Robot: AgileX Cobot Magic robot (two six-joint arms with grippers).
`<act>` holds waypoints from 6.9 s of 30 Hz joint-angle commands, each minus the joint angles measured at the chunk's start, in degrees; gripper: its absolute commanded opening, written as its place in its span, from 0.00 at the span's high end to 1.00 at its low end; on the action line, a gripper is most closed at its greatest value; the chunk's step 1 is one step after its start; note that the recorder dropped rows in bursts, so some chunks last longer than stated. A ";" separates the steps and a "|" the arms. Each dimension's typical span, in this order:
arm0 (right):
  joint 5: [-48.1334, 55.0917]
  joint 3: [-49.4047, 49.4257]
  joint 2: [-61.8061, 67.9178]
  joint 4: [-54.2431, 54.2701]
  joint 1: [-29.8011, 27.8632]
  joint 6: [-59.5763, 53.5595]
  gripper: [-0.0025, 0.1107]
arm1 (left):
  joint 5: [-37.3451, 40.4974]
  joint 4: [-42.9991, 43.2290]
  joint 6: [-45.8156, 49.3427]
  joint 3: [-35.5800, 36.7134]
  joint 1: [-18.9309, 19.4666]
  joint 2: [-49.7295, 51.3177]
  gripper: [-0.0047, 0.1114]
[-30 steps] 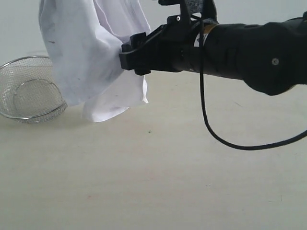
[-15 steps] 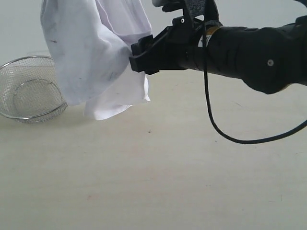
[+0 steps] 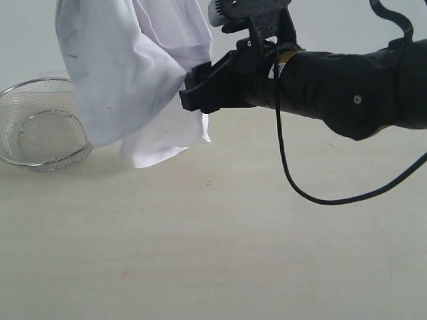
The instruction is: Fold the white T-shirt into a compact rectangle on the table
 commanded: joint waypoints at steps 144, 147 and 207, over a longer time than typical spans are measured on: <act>-15.83 -9.03 8.67 3.42 -11.42 8.97 0.98 | -9.71 -2.06 13.95 22.03 -14.87 18.52 0.92; -17.69 -11.01 10.44 2.61 -11.42 12.83 0.98 | -13.60 -2.66 14.93 22.03 -14.87 20.08 0.92; -0.53 -16.11 15.50 -30.08 -14.29 42.36 0.98 | -31.89 16.51 0.27 3.46 -19.29 43.05 0.92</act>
